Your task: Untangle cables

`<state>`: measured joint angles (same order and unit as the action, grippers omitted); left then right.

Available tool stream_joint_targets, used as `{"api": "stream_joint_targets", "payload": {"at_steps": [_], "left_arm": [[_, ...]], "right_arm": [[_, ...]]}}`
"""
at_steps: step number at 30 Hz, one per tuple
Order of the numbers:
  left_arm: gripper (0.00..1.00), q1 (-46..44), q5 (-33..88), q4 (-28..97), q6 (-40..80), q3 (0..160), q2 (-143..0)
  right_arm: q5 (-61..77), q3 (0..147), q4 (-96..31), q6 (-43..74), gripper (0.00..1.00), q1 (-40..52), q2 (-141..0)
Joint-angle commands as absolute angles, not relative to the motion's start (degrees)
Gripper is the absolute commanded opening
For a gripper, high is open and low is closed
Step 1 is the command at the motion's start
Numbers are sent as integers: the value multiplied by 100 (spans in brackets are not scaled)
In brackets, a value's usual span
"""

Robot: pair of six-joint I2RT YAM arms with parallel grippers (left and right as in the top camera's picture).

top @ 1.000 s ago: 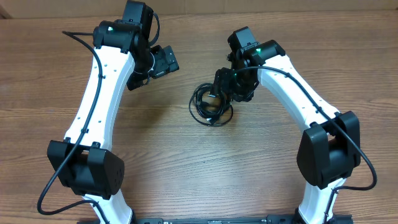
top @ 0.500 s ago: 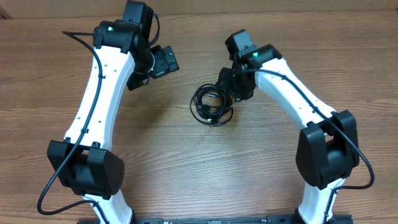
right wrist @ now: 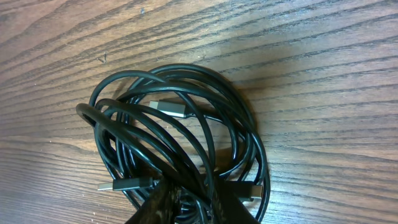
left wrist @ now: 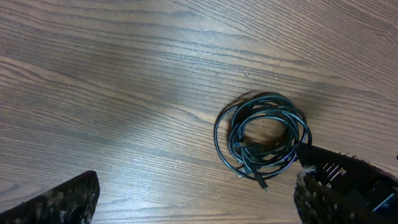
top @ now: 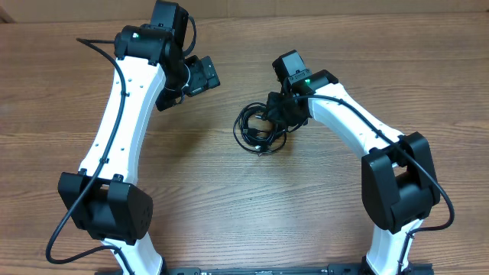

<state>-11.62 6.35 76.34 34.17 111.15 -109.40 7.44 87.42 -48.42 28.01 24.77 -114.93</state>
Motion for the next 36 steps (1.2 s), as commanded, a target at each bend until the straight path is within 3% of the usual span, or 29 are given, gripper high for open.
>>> {"api": "stream_joint_targets", "payload": {"at_steps": [1,2,5,8,13,18,25,32,36], "left_arm": [[100,-1181,578,7644,3472,11137,-10975],[100,-1181,578,7644,3472,11137,-10975],[100,-1181,578,7644,3472,11137,-10975],[100,-1181,578,7644,3472,11137,-10975],[99,-1181,578,7644,3472,11137,-10975],[100,-1181,578,7644,3472,11137,-10975],[100,-1181,578,7644,3472,11137,-10975],[100,-1181,578,7644,3472,11137,-10975],[99,-1181,578,7644,3472,11137,-10975]], "right_arm": [[711,8696,-4803,2753,19,2480,-11518],[711,8694,-4803,2722,28,2480,-11518],[714,8646,-4711,2370,39,2510,-11522],[696,8506,-4543,2080,40,2545,-11524],[692,8466,-4375,2088,32,2534,-11528],[786,8493,-4250,2091,4,2534,-11531],[1253,9347,-5013,2093,4,2528,-11306],[1487,11109,-6471,2515,4,2528,-10715],[2211,11399,-6434,2528,4,2528,-10541]]}}
